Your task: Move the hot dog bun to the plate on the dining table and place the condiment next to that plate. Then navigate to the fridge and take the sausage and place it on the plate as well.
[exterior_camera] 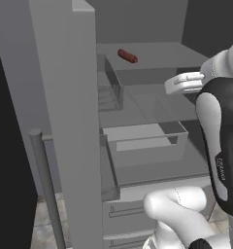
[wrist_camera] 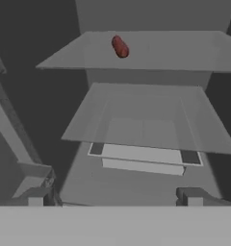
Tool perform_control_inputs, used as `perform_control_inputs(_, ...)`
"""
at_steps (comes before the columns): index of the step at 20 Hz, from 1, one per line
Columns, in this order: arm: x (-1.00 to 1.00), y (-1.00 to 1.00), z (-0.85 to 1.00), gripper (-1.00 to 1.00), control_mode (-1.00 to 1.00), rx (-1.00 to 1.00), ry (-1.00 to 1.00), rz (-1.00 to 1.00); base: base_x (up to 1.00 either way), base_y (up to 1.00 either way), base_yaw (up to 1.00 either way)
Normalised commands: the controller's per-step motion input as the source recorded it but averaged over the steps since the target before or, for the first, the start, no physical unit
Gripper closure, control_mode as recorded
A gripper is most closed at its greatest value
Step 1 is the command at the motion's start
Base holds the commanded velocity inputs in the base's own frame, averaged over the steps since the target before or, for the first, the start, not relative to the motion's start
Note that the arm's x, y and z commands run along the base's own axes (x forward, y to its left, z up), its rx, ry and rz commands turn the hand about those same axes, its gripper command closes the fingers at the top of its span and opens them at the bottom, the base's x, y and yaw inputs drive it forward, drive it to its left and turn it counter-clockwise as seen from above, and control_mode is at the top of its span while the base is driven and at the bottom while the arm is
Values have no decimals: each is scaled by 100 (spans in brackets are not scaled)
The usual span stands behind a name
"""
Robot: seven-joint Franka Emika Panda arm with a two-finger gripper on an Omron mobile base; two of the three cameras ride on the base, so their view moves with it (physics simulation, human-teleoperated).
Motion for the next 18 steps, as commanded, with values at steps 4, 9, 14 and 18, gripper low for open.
perform_control_inputs(4,89,0,39,-100,-100,-7,0,0,0,0,0)
perform_control_inputs(9,73,0,1,-100,-100,-1,0,0,0,0,0)
perform_control_inputs(14,68,0,-9,-100,-100,0,0,0,0,0,0)
perform_control_inputs(18,76,0,-7,-100,-100,0,0,0,0,0,0)
